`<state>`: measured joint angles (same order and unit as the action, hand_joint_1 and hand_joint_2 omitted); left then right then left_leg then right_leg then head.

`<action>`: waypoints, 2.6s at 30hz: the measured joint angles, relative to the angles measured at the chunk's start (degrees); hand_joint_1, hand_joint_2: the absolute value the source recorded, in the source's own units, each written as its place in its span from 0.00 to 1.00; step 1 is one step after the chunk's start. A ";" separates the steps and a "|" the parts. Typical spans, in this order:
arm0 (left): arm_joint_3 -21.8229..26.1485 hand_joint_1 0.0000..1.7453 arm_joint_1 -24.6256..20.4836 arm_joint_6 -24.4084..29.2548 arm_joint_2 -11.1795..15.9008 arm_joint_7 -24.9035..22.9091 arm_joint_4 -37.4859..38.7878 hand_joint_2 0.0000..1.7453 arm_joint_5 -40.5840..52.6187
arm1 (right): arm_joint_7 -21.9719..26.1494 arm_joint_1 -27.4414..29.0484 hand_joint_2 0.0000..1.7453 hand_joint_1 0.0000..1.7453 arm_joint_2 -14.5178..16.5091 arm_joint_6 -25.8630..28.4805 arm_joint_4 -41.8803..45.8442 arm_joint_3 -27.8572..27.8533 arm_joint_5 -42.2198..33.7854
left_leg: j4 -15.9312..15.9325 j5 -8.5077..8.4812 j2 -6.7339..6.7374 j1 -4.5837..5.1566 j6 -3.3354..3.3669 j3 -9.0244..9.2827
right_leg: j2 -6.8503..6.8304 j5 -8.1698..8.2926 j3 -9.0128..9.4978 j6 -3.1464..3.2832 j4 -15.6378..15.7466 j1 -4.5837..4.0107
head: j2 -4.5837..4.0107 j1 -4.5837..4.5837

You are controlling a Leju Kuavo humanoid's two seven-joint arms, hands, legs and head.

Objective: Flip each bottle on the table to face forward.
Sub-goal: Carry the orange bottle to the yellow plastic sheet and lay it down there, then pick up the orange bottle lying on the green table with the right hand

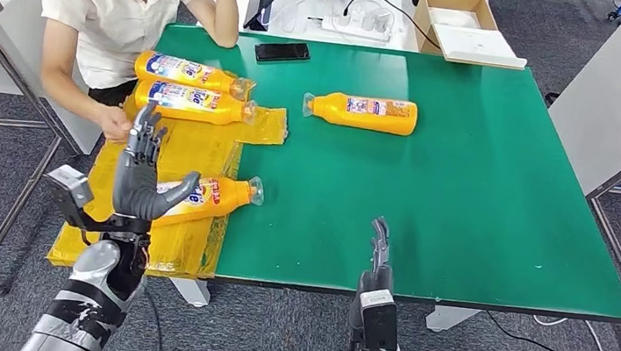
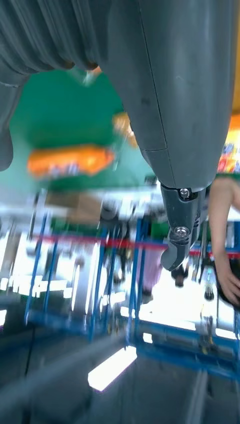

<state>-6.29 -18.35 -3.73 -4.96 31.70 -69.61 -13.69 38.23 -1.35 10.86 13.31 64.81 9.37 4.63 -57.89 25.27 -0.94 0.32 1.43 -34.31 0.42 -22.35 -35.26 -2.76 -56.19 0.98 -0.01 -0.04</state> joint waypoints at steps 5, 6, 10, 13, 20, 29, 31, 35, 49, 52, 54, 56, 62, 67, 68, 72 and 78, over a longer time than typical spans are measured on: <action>1.29 0.00 1.14 -1.33 -0.16 -0.15 -4.75 1.00 -2.01 | 0.00 0.03 0.00 0.00 -0.17 0.01 0.00 0.13 -0.02 | 0.00 0.00 -0.02 -0.01 0.00 0.00 | 0.00 0.00 -0.02 0.00 0.00 -0.01 | 0.00 0.01; 1.47 0.00 1.28 -1.40 -0.16 -0.14 -5.20 1.00 -2.20 | 0.00 0.03 0.00 0.00 -0.20 0.03 0.00 0.14 -0.01 | 0.00 0.00 -0.01 -0.01 0.00 0.00 | 0.00 0.00 -0.02 0.00 0.00 -0.01 | 0.00 0.01; 2.59 0.00 1.68 -1.42 -0.54 -0.19 -6.70 1.00 -4.80 | -0.01 0.06 0.00 0.00 -0.25 0.27 0.01 0.14 0.13 | 0.00 0.00 0.00 -0.01 0.00 0.00 | 0.00 0.00 -0.02 0.00 0.00 -0.01 | -0.01 0.01; 3.64 0.00 2.75 -1.25 -1.43 -1.80 -9.13 1.00 -8.43 | -0.01 0.22 0.25 0.00 -0.36 1.68 0.33 0.14 1.08 | 0.00 0.00 -0.01 -0.01 0.00 0.00 | 0.00 0.00 -0.02 0.00 0.00 -0.01 | -0.02 0.00; 0.96 0.00 11.54 9.78 -4.09 -1.83 -16.95 1.00 -2.42 | -3.06 0.21 1.00 0.00 -4.75 10.71 2.20 0.00 16.19 | 0.00 0.14 0.02 0.05 0.14 -0.01 | 0.00 -0.02 0.00 -0.02 0.12 0.02 | 0.00 0.01; -8.41 0.00 20.38 24.14 -4.38 5.39 -18.40 1.00 14.65 | -12.08 -3.42 1.00 0.00 -13.77 17.05 -0.54 -1.51 37.34 | -0.01 0.19 0.02 0.08 0.23 -0.07 | 0.00 -0.01 0.00 -0.08 0.20 0.04 | 0.00 0.02; -9.70 0.00 20.56 25.81 -4.43 5.97 -18.43 1.00 15.96 | -12.98 -4.86 1.00 0.00 -14.81 17.00 -1.27 -1.58 38.88 | -0.02 0.18 0.03 0.08 0.23 -0.06 | 0.00 0.00 0.00 -0.08 0.20 0.04 | -0.01 0.02; -11.69 0.00 20.62 27.64 -4.53 6.12 -18.45 1.00 17.15 | -14.27 -7.39 1.00 0.00 -16.20 16.94 -2.54 -1.58 40.54 | -0.02 0.15 0.02 0.05 0.23 -0.04 | 0.00 0.01 0.01 -0.08 0.18 0.02 | -0.01 0.02; -15.14 0.00 19.30 29.45 -4.53 6.15 -18.39 1.00 18.59 | -18.82 -17.38 1.00 0.00 -18.13 12.80 -12.66 2.68 46.60 | -0.03 0.13 0.00 0.05 0.25 -0.05 | -0.01 0.02 0.02 -0.08 0.17 0.02 | -0.01 0.03; -15.61 0.00 19.03 29.05 -4.53 6.10 -18.36 1.00 18.42 | -18.84 -18.77 1.00 0.00 -18.05 11.38 -14.78 3.49 45.96 | -0.03 0.14 0.02 0.05 0.25 -0.06 | -0.01 0.02 0.02 -0.08 0.16 0.02 | -0.02 0.03; -15.98 0.00 18.81 28.88 -4.53 6.09 -18.27 1.00 18.38 | -18.84 -19.71 1.00 0.00 -17.81 10.08 -16.40 4.02 45.06 | -0.03 0.14 0.02 0.05 0.25 -0.06 | -0.01 0.02 0.02 -0.08 0.16 0.01 | -0.02 0.03; -16.23 0.00 18.58 28.82 -4.53 6.08 -18.10 1.00 18.34 | -18.84 -20.51 1.00 0.00 -17.51 9.33 -17.78 4.41 44.48 | -0.03 0.14 0.02 0.04 0.25 -0.06 | -0.01 0.02 0.02 -0.08 0.16 0.01 | -0.01 0.02; -17.07 0.00 17.86 28.42 -4.53 6.02 -17.46 1.00 18.21 | -18.97 -22.27 1.00 0.00 -16.33 5.44 -22.32 5.80 43.17 | -0.03 0.14 0.01 0.03 0.25 -0.05 | -0.01 0.01 0.02 -0.08 0.16 0.01 | -0.01 0.02; -17.41 0.00 17.19 28.21 -4.50 5.79 -17.04 1.00 17.86 | -23.07 -25.03 1.00 0.00 -15.87 0.95 -26.85 7.98 44.52 | -0.03 0.14 0.11 0.03 0.25 0.07 | 0.03 0.02 0.09 -0.08 0.17 0.01 | 0.00 0.02; -17.50 0.00 17.12 28.04 -4.49 5.67 -16.96 1.00 17.86 | -24.36 -25.96 1.00 0.00 -15.90 -0.57 -27.64 8.58 44.86 | -0.03 0.15 0.16 0.04 0.25 0.15 | 0.04 0.01 0.14 -0.07 0.18 0.01 | 0.00 0.02; -17.81 0.00 16.78 27.14 -4.47 5.11 -16.64 1.00 18.06 | -29.66 -29.48 1.00 0.00 -16.00 -6.56 -30.51 11.15 46.38 | -0.02 0.22 0.39 0.04 0.24 0.57 | 0.17 0.00 0.45 -0.06 0.24 0.00 | 0.01 0.01; -18.46 0.00 15.82 26.30 -4.47 4.43 -15.98 1.00 18.88 | -34.48 -33.15 1.00 0.15 -15.99 -11.39 -34.14 14.81 48.66 | -0.02 0.24 0.45 0.05 0.27 1.05 | 0.26 0.02 0.89 -0.06 0.28 0.00 | -0.01 0.01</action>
<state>-24.76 -2.54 22.57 -9.42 36.12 -85.59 5.20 3.75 -34.50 -5.13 1.92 30.66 24.18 53.29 -57.90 25.51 -0.49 0.37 1.70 -33.26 0.68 -22.33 -34.37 -2.82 -55.91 0.98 -0.02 -0.03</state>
